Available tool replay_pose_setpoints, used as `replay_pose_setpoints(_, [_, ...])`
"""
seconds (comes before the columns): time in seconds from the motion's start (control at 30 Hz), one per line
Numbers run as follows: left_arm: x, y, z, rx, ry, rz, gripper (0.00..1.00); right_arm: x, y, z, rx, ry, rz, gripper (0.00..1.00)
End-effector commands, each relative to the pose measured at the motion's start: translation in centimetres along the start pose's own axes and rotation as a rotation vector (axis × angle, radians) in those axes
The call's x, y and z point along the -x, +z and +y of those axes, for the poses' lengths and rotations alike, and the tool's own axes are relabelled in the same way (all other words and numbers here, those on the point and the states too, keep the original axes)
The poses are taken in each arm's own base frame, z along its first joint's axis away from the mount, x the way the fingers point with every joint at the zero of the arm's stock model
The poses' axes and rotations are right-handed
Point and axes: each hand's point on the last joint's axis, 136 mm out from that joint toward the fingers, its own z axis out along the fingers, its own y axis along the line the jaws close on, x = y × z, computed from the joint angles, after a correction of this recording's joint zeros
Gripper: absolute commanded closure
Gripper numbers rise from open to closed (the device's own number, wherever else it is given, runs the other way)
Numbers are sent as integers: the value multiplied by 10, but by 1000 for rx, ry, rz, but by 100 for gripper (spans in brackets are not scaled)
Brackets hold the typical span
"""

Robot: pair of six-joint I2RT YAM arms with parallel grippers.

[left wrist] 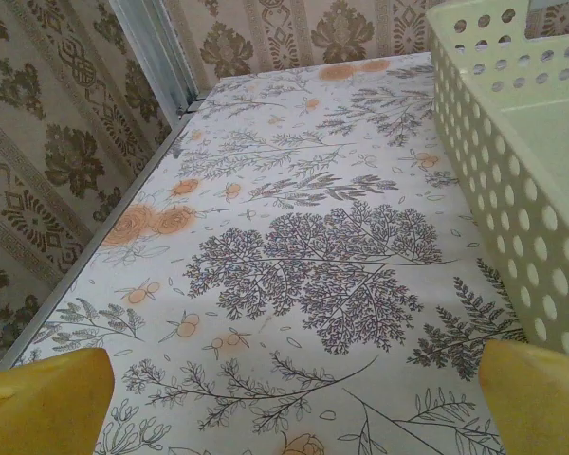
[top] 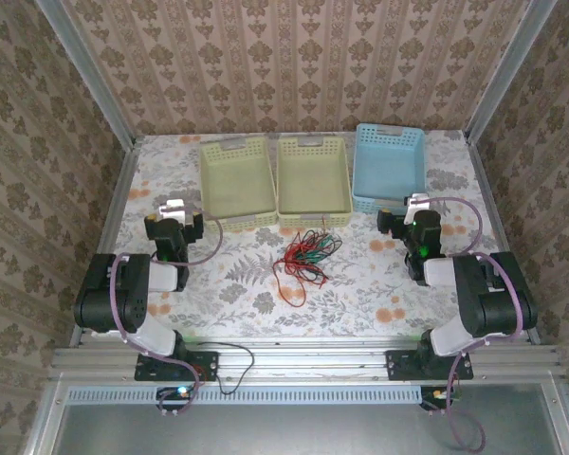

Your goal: Untangle the cables

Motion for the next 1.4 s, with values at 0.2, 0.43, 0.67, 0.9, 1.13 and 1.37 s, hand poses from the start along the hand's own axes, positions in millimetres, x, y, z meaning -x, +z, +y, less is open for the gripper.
replay_pose_setpoints(0.2, [2, 0, -2, 4, 15, -17, 0, 8, 2, -1, 3, -5, -23, 0])
replay_pose_setpoints(0.43, [2, 0, -2, 3, 14, -18, 0, 7, 2, -1, 2, -5, -21, 0])
replay_pose_setpoints(0.67, [2, 0, -1, 5, 13, -19, 0, 7, 2, -1, 3, -6, -21, 0])
replay_pose_setpoints(0.9, [0, 3, 1, -6, -4, 2, 0, 8, 1, -1, 1, -6, -23, 0])
replay_pose_setpoints(1.13, [13, 3, 0, -51, -6, 36, 0, 11, 2, 2, 23, -4, -18, 0])
replay_pose_setpoints(1.37, [88, -40, 25, 119, -17, 17, 0, 56, -26, -21, -185, 86, 112, 11])
